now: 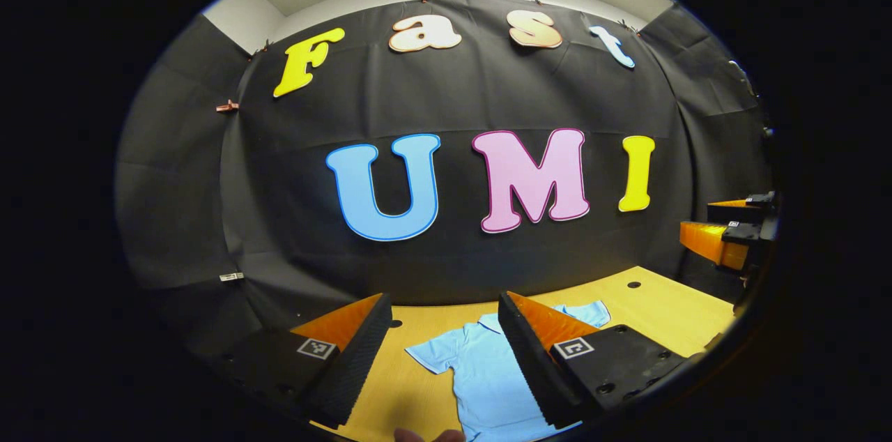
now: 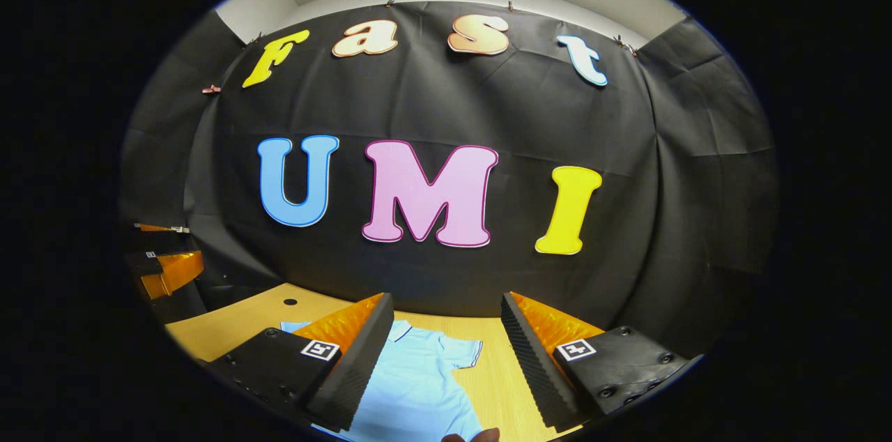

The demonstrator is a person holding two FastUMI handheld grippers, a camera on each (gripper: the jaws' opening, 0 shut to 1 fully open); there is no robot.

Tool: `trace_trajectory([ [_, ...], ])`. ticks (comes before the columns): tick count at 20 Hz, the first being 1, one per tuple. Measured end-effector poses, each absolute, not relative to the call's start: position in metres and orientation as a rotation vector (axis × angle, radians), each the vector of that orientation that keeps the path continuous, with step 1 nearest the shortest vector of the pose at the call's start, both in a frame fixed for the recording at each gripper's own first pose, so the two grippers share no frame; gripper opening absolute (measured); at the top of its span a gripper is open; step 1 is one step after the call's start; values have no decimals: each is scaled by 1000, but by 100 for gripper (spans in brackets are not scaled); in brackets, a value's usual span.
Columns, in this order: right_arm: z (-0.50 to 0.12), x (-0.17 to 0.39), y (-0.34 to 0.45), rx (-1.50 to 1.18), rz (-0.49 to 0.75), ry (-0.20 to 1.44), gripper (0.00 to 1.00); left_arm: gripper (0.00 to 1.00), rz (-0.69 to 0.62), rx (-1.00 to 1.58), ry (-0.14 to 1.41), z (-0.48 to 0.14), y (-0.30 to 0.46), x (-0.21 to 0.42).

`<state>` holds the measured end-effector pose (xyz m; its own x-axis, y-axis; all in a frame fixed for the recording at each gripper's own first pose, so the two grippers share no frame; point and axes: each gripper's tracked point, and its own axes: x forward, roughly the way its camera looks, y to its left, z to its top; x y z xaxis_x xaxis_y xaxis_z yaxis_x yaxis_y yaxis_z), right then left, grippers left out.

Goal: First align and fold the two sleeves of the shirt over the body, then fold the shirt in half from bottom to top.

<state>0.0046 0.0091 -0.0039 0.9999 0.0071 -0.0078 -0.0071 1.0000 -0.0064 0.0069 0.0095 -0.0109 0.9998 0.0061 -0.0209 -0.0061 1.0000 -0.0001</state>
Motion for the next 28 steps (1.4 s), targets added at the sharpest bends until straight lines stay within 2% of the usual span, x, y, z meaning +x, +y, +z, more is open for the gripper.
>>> trace_trajectory([
  [14, -23, 24, 3, -11, 2, 68, 96, 97, -32, 18, 15, -14, -4, 14],
  [19, -83, 83, -14, 6, -5, 229, 97, 97, -38, 12, 30, -21, -12, 15],
  [28, -235, 209, -46, 102, -18, 540, 97, 97, 21, 17, 85, -39, -21, 24],
])
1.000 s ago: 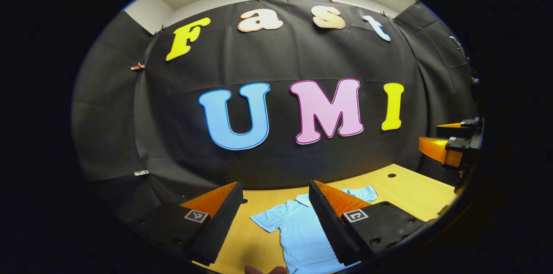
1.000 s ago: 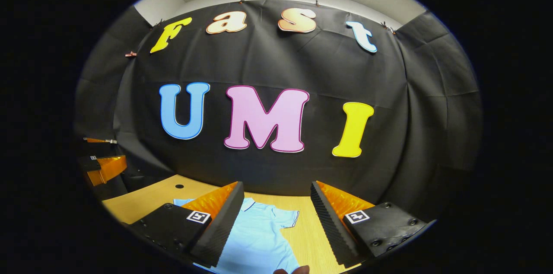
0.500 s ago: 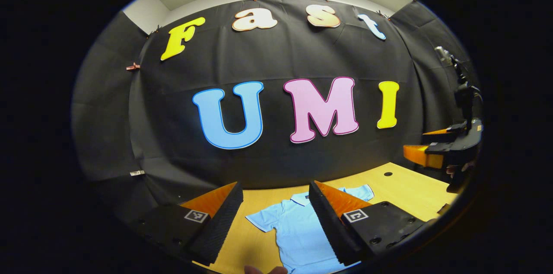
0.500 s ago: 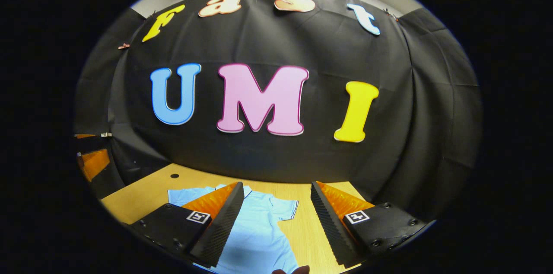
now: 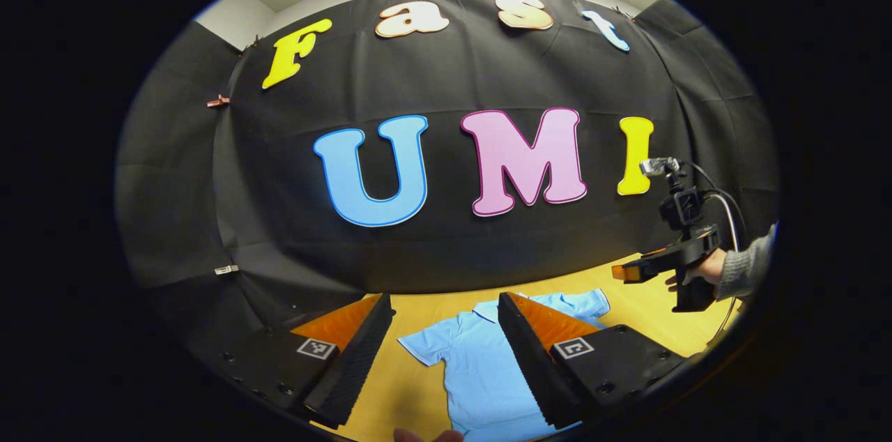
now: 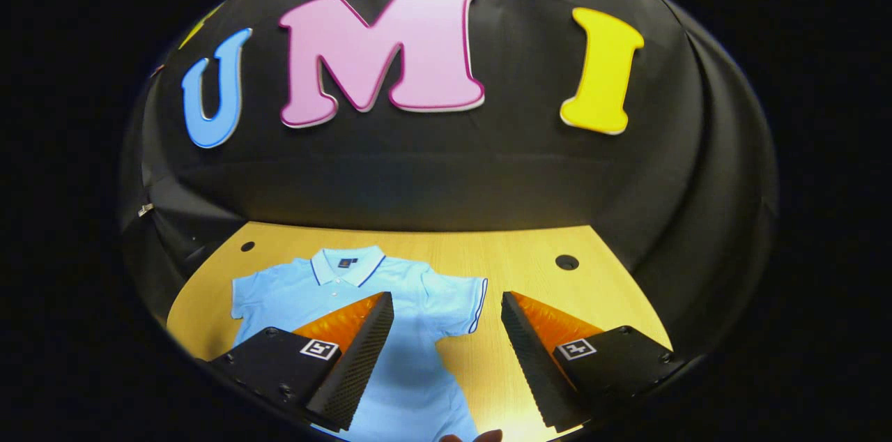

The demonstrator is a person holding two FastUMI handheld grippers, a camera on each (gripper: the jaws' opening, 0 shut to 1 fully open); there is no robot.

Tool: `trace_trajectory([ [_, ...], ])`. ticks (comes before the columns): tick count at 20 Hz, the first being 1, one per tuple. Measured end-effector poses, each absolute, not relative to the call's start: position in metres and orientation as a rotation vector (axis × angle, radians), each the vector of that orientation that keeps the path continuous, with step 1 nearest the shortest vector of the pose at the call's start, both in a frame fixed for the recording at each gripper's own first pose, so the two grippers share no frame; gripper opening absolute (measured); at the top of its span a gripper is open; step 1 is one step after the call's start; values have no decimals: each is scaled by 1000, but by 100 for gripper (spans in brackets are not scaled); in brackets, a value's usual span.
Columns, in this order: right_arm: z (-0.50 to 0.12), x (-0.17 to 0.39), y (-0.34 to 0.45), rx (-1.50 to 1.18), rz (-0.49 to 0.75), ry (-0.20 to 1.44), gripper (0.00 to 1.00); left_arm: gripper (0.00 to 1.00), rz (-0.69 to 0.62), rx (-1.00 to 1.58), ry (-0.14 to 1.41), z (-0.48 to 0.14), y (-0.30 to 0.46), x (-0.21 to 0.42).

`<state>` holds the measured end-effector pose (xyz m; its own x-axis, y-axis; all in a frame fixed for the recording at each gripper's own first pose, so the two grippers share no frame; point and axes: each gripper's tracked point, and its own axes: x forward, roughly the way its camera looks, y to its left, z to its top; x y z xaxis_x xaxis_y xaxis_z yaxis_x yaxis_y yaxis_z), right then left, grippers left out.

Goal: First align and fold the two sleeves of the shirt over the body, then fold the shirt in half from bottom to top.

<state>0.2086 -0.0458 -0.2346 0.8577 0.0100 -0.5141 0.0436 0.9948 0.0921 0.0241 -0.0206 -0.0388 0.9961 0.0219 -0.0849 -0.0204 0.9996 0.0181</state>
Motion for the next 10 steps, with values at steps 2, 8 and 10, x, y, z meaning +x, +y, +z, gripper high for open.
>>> trace_trajectory([
  [2, -271, 231, -57, 100, -43, 590, 97, 97, 36, 14, 95, -40, -20, 23],
  [8, -370, 280, -67, 140, -87, 738, 97, 98, 75, 31, 150, -54, -19, 26],
  [10, -387, 289, -71, 125, -102, 767, 97, 97, 84, 32, 163, -57, -19, 25],
])
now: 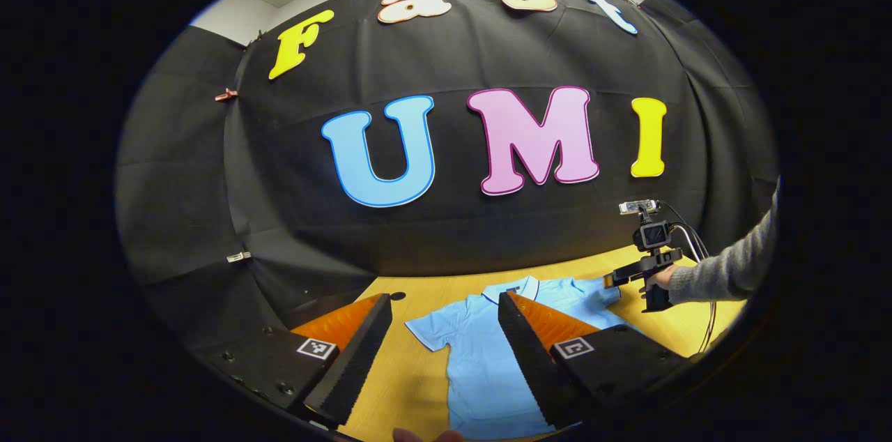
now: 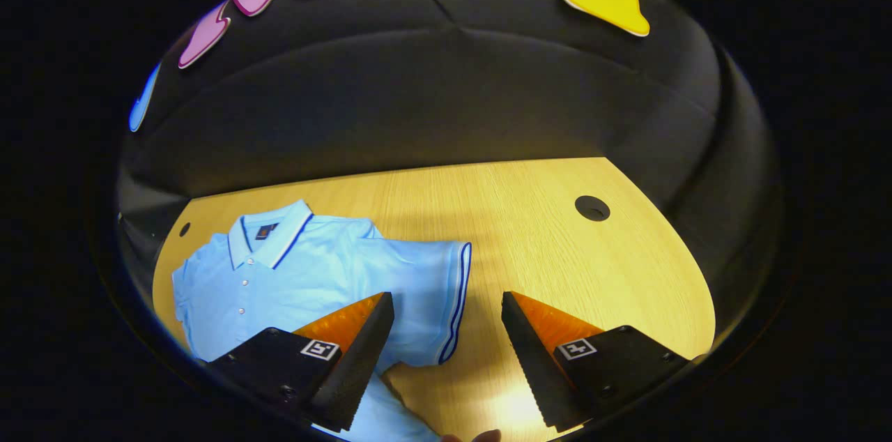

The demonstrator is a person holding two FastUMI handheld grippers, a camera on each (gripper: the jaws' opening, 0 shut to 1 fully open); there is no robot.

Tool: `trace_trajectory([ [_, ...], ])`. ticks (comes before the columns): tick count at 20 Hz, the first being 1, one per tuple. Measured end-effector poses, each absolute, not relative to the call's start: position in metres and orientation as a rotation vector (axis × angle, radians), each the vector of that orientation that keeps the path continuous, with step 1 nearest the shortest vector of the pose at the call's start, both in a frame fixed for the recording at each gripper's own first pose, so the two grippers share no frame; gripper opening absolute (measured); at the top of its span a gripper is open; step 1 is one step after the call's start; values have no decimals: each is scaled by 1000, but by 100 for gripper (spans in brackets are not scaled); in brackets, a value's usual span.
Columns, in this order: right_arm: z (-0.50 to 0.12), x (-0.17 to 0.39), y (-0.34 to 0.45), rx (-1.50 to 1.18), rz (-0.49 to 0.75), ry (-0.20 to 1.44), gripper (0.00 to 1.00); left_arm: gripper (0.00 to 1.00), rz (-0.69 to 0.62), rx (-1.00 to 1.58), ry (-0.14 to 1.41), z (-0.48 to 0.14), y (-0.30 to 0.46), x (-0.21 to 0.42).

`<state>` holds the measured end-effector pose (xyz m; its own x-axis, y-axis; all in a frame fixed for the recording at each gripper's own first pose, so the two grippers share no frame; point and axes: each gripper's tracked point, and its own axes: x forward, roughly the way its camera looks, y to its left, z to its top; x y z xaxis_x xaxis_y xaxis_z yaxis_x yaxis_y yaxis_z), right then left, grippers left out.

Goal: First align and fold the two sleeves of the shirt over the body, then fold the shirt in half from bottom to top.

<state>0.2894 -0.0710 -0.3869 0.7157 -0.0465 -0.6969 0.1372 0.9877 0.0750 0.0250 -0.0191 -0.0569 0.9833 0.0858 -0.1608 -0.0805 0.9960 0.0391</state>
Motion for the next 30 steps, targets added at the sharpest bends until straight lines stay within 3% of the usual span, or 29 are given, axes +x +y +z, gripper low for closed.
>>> trace_trajectory([
  [8, -423, 302, -71, 121, -138, 854, 94, 97, 113, 45, 191, -65, -16, 24],
  [11, -425, 302, -65, 134, -140, 860, 78, 97, 116, 42, 202, -68, -15, 24],
  [14, -425, 304, -57, 142, -140, 861, 41, 97, 119, 41, 209, -67, -15, 23],
  [15, -424, 304, -55, 146, -139, 867, 39, 98, 121, 41, 211, -67, -15, 23],
  [17, -424, 304, -48, 159, -130, 869, 13, 97, 124, 42, 212, -67, -13, 21],
  [19, -423, 304, -46, 145, -118, 864, 5, 97, 129, 41, 214, -68, -4, 15],
  [24, -378, 313, -22, 132, -47, 754, 5, 97, 135, 29, 216, -74, 10, 8],
  [30, -336, 294, 88, 126, 158, 701, 5, 98, 143, 11, 198, -73, 27, 5],
])
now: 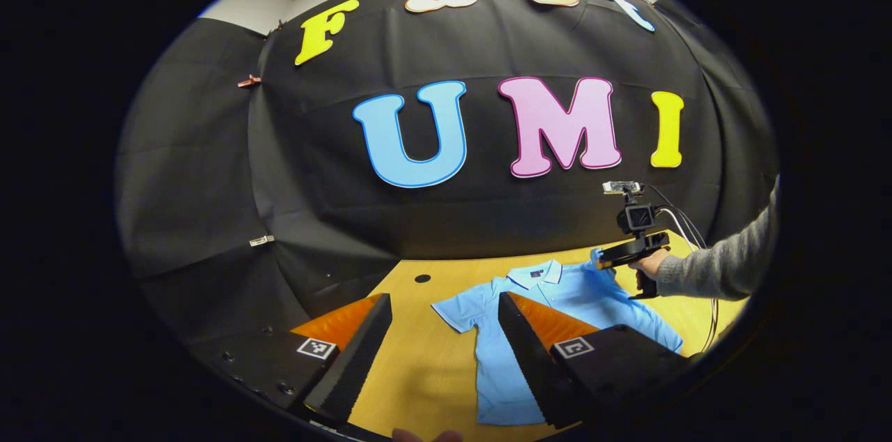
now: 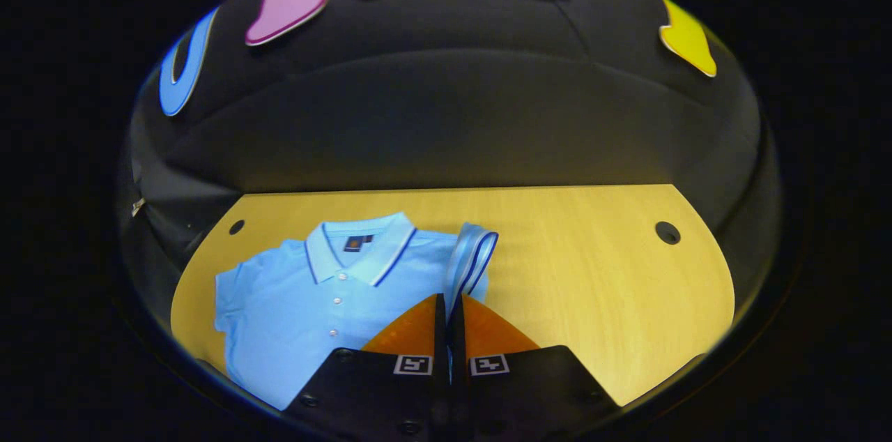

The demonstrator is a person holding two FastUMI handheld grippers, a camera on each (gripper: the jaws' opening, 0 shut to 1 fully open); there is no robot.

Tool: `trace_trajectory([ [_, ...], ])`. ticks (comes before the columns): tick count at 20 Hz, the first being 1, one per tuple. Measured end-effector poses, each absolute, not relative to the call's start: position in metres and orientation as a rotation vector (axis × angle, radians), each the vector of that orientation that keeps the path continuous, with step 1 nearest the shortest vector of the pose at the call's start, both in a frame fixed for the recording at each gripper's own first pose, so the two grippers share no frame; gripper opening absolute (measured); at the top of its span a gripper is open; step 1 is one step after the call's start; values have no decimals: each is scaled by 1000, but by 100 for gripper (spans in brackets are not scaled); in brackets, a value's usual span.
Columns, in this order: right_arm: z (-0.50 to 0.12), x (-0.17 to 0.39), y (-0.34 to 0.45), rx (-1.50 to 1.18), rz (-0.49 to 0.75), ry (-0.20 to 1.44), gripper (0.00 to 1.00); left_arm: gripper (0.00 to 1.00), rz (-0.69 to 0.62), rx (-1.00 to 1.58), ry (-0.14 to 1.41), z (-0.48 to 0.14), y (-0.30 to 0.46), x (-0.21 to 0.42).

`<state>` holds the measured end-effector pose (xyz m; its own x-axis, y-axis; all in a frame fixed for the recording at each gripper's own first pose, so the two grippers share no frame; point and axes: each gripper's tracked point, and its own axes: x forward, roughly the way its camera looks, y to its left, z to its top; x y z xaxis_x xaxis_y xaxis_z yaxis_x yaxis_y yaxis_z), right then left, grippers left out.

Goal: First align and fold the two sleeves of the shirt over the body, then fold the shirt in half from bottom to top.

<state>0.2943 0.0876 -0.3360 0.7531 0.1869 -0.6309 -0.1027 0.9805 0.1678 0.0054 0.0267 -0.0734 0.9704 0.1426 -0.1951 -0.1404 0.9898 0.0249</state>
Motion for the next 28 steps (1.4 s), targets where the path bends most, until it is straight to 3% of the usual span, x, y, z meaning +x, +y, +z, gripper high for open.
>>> trace_trajectory([
  [10, -373, 244, 214, 26, 372, 805, 5, 97, 195, -3, 216, -80, 53, -21],
  [15, -392, 235, 223, -41, 368, 835, 5, 98, 206, -6, 220, -83, 60, -22],
  [16, -394, 234, 223, -47, 363, 841, 11, 97, 209, -8, 222, -84, 61, -23],
  [17, -398, 233, 224, -47, 359, 847, 5, 98, 211, -9, 222, -84, 61, -23],
  [21, -399, 232, 226, -27, 344, 846, 11, 97, 211, -6, 219, -84, 62, -21],
  [23, -399, 231, 228, -18, 344, 846, 17, 98, 212, -8, 223, -86, 63, -20],
  [25, -398, 230, 234, -14, 347, 841, 32, 98, 211, -11, 222, -86, 63, -19],
  [27, -398, 228, 242, -22, 350, 825, 72, 98, 208, -7, 219, -85, 62, -18],
  [28, -398, 227, 243, -30, 346, 821, 81, 97, 206, -5, 220, -85, 62, -18],
])
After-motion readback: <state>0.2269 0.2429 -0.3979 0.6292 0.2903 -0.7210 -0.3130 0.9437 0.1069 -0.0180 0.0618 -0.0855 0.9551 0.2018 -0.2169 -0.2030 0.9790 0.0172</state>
